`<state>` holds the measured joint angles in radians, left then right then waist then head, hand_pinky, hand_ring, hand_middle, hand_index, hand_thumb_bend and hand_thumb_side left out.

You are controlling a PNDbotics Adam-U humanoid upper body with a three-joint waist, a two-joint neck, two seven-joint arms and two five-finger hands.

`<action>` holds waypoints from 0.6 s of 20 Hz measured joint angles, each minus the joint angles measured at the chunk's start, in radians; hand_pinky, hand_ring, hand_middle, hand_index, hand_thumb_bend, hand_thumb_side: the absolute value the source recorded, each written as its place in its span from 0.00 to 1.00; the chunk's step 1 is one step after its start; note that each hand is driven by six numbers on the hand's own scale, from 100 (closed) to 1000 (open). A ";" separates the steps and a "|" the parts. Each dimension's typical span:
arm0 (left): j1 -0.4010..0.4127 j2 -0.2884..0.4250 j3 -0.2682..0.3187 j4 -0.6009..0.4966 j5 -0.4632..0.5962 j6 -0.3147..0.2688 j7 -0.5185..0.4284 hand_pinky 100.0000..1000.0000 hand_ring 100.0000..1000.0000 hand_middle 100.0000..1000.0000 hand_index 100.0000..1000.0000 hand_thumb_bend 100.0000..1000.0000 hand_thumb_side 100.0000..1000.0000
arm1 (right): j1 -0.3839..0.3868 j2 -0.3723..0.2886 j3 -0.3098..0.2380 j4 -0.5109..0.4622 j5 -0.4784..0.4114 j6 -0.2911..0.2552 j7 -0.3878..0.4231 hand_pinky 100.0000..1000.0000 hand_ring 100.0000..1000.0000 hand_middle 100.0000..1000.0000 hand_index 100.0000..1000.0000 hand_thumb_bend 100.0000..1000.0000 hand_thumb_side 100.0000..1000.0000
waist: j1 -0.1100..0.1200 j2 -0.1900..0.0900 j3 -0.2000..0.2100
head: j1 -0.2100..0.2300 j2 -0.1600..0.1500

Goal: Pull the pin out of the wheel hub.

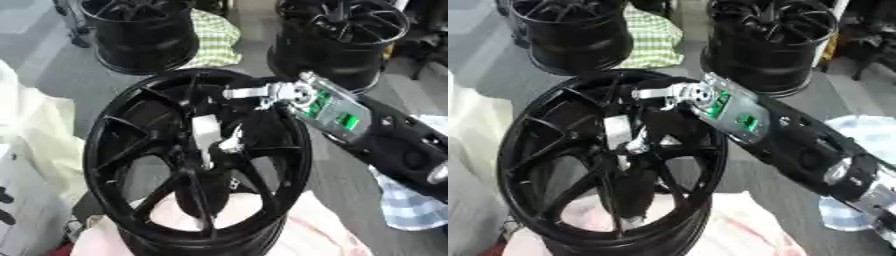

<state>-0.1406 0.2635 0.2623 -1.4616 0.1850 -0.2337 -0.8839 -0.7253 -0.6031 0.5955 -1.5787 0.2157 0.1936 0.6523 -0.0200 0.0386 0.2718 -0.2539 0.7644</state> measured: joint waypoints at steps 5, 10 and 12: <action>-0.001 -0.001 0.000 0.000 0.000 0.002 -0.002 0.51 0.00 0.57 0.75 0.00 0.98 | -0.001 0.016 -0.045 0.003 0.064 -0.037 0.069 0.67 0.62 0.54 0.64 0.12 0.20 | 0.000 0.000 0.001 | -0.004 0.000; -0.002 -0.008 -0.006 0.000 -0.002 0.004 -0.004 0.51 0.00 0.57 0.75 0.00 0.98 | -0.005 0.019 -0.078 -0.021 0.084 -0.053 0.087 0.66 0.60 0.49 0.60 0.07 0.18 | 0.000 0.000 0.003 | -0.005 0.000; -0.002 -0.008 -0.006 0.000 -0.002 0.005 -0.004 0.51 0.00 0.57 0.75 0.00 0.98 | -0.005 0.019 -0.085 -0.028 0.084 -0.054 0.076 0.66 0.60 0.49 0.60 0.09 0.18 | 0.000 0.000 0.004 | -0.005 0.000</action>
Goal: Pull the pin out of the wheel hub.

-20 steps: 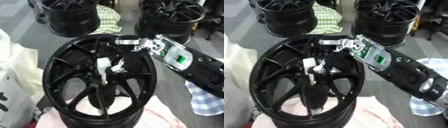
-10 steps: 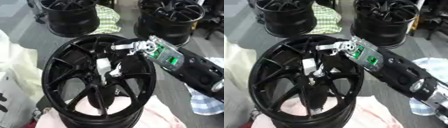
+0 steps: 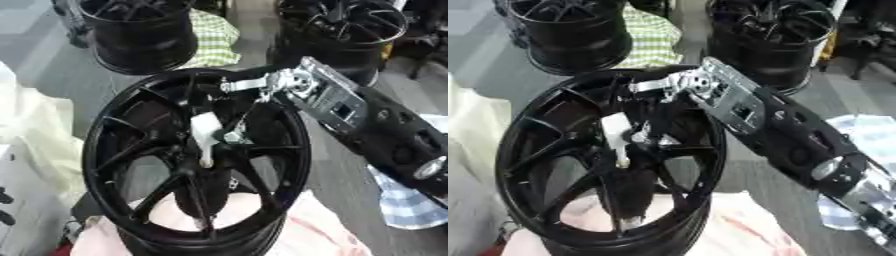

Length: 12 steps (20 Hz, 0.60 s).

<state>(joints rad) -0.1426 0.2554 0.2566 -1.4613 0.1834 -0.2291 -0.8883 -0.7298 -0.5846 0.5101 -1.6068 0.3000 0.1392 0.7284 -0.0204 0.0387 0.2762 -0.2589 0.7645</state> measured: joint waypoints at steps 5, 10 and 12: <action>0.000 0.000 0.000 0.000 0.001 0.005 -0.004 0.51 0.00 0.57 0.75 0.00 0.98 | -0.008 -0.033 -0.031 -0.045 -0.054 0.010 -0.036 0.65 0.59 0.47 0.59 0.13 0.18 | -0.003 -0.004 -0.001 | 0.001 0.000; 0.002 0.000 0.001 0.000 0.002 0.011 -0.007 0.51 0.00 0.58 0.75 0.00 0.99 | -0.020 -0.151 -0.121 -0.136 -0.223 0.047 -0.113 0.64 0.57 0.45 0.58 0.18 0.17 | -0.010 -0.013 -0.020 | 0.010 0.000; 0.004 0.001 0.004 0.000 0.002 0.013 -0.008 0.51 0.00 0.58 0.75 0.00 0.99 | 0.013 -0.221 -0.174 -0.179 -0.306 0.059 -0.166 0.64 0.57 0.46 0.58 0.20 0.17 | -0.015 -0.017 -0.033 | 0.022 0.000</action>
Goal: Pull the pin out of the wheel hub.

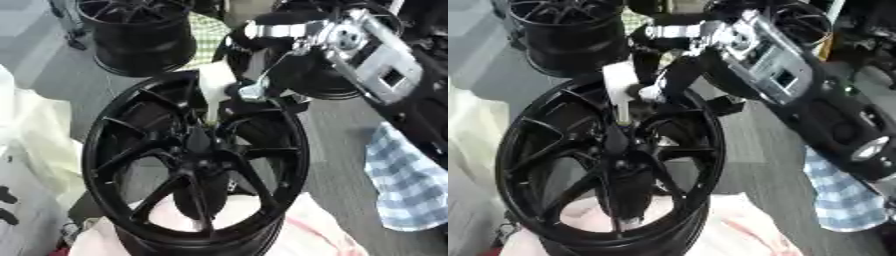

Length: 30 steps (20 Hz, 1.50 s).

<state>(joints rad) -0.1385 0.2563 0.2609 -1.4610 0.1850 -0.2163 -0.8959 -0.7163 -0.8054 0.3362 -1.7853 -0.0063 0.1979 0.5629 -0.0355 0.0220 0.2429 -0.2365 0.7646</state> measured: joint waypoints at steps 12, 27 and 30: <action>0.030 0.009 0.045 0.000 -0.011 0.002 -0.001 0.51 0.00 0.58 0.75 0.01 1.00 | 0.852 0.043 -0.422 -0.154 -0.043 -0.037 -0.612 0.73 0.74 0.82 0.96 0.54 0.28 | -0.011 0.010 -0.102 | 0.107 0.006; 0.032 -0.001 0.044 0.007 -0.037 -0.004 0.003 0.51 0.00 0.59 0.75 0.01 1.00 | 0.876 0.637 -0.390 0.175 0.223 -0.122 -0.939 0.68 0.68 0.74 0.90 0.45 0.21 | 0.003 0.016 -0.119 | 0.119 0.007; 0.032 -0.002 0.040 0.013 -0.039 -0.005 0.003 0.51 0.00 0.59 0.75 0.01 1.00 | 0.862 0.653 -0.360 0.219 0.256 -0.150 -0.947 0.68 0.66 0.72 0.88 0.42 0.20 | 0.003 0.016 -0.121 | 0.117 0.007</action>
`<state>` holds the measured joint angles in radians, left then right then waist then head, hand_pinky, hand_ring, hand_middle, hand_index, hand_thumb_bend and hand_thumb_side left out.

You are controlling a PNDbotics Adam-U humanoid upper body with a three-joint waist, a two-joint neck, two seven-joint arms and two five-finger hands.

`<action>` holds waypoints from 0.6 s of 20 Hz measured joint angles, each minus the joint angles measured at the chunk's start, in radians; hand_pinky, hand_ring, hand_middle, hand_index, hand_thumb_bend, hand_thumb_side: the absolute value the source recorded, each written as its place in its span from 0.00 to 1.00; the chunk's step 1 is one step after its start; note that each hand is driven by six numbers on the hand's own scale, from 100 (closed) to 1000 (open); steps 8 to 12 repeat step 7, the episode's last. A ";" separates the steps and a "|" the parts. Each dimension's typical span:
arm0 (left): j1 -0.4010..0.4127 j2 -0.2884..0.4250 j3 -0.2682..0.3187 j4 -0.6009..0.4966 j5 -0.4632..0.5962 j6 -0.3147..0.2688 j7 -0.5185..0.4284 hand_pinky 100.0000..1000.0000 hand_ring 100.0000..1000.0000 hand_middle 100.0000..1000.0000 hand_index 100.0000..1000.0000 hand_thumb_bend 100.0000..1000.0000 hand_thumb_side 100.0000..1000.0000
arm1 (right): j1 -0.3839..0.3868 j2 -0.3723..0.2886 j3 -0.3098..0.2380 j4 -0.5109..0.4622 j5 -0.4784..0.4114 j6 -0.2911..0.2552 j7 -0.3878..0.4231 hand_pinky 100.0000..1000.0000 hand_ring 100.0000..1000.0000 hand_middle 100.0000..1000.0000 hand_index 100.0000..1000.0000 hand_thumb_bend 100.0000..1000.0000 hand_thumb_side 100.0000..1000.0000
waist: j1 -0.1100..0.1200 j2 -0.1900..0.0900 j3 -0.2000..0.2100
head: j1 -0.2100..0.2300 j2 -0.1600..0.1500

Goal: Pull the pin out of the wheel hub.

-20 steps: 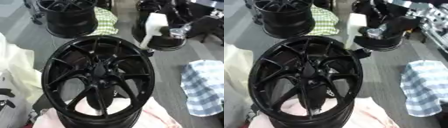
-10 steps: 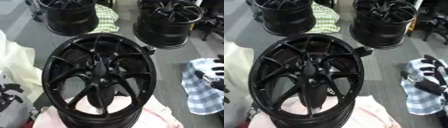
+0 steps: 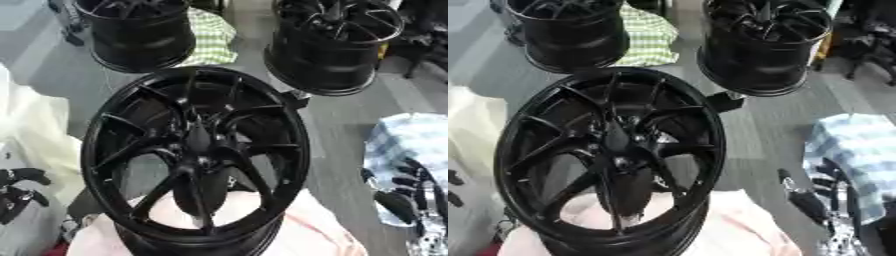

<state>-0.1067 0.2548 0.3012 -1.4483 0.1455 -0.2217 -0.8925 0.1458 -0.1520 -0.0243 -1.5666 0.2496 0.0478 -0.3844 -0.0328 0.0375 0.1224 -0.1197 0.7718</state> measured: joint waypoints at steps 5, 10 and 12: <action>0.000 0.000 -0.002 0.008 -0.007 -0.003 0.001 0.51 0.00 0.59 0.75 0.01 1.00 | -0.005 0.007 0.013 0.025 0.020 -0.026 -0.036 0.66 0.64 0.69 0.87 0.40 0.19 | 0.000 0.000 -0.005 | 0.000 0.000; 0.001 -0.001 -0.002 0.015 -0.013 -0.004 0.002 0.51 0.00 0.59 0.75 0.01 1.00 | -0.005 0.007 0.018 0.030 0.020 -0.035 -0.054 0.66 0.63 0.69 0.87 0.39 0.18 | 0.000 0.000 -0.010 | 0.004 0.000; 0.001 -0.001 -0.002 0.015 -0.013 -0.004 0.002 0.51 0.00 0.59 0.75 0.01 1.00 | -0.005 0.007 0.018 0.030 0.020 -0.035 -0.054 0.66 0.63 0.69 0.87 0.39 0.18 | 0.000 0.000 -0.010 | 0.004 0.000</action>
